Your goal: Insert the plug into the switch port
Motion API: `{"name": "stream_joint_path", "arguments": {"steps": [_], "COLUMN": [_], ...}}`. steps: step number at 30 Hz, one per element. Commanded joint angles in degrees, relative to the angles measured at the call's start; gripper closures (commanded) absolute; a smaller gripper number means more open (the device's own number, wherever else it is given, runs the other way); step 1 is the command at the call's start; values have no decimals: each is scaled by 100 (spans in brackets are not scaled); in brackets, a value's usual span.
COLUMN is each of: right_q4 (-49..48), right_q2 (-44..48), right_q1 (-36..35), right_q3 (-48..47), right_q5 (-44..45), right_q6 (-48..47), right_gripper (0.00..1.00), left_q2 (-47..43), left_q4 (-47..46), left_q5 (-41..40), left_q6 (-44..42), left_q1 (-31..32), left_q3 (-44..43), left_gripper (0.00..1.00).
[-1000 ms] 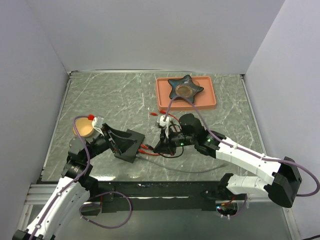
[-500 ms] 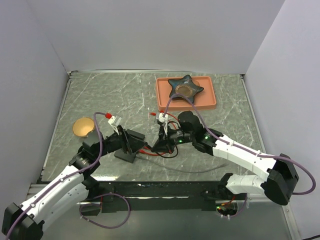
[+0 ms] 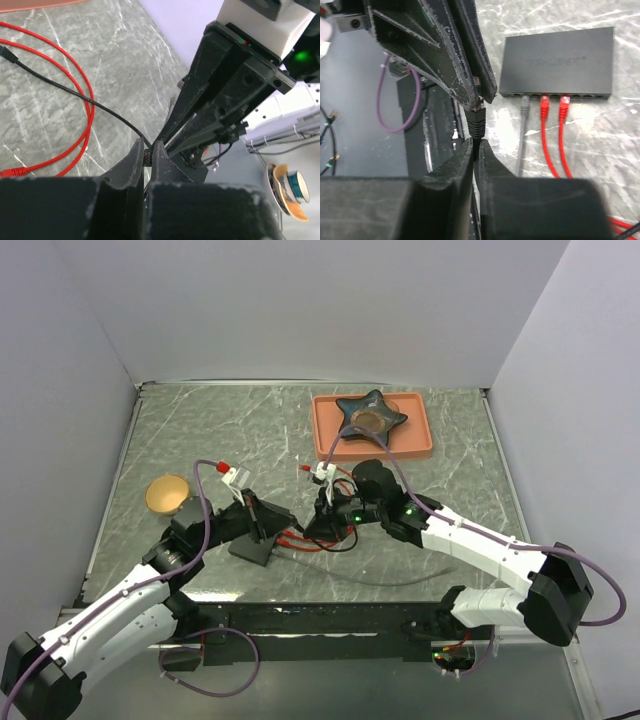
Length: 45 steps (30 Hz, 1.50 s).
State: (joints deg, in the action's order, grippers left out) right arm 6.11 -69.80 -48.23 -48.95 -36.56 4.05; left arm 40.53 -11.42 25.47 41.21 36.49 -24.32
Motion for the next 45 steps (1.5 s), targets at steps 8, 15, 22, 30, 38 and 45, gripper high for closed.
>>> {"name": "stream_joint_path", "arguments": {"steps": [8, 15, 22, 30, 38, 45], "right_q4": [-93, -31, -163, -119, -145, -180], "right_q2": [819, 652, 231, -279, -447, -438], "right_q1": [-169, -652, -1214, -1444, -1541, -1567], "right_q3": [-405, -738, -1002, -1319, -1398, -1293], "right_q5": [2079, 3293, 4173, 4271, 4385, 4315], "right_q6": [227, 87, -238, -326, -353, -353], "right_gripper": [1, 1, 35, 37, 40, 41], "left_q2": [-55, 34, -2, -28, -54, -133], "left_q4": [1422, 1845, 1854, 1959, 1977, 1994], "left_q5": [-1817, -2012, -1994, -1976, -1941, -1958], "left_q6": [580, 1301, 1513, 1442, 1416, 1425], "left_q1": [86, 86, 86, 86, 86, 86], "left_q3": [-995, -1260, -1286, -1321, -1339, -1348], "left_gripper": [99, 99, 99, 99, 99, 99]}}
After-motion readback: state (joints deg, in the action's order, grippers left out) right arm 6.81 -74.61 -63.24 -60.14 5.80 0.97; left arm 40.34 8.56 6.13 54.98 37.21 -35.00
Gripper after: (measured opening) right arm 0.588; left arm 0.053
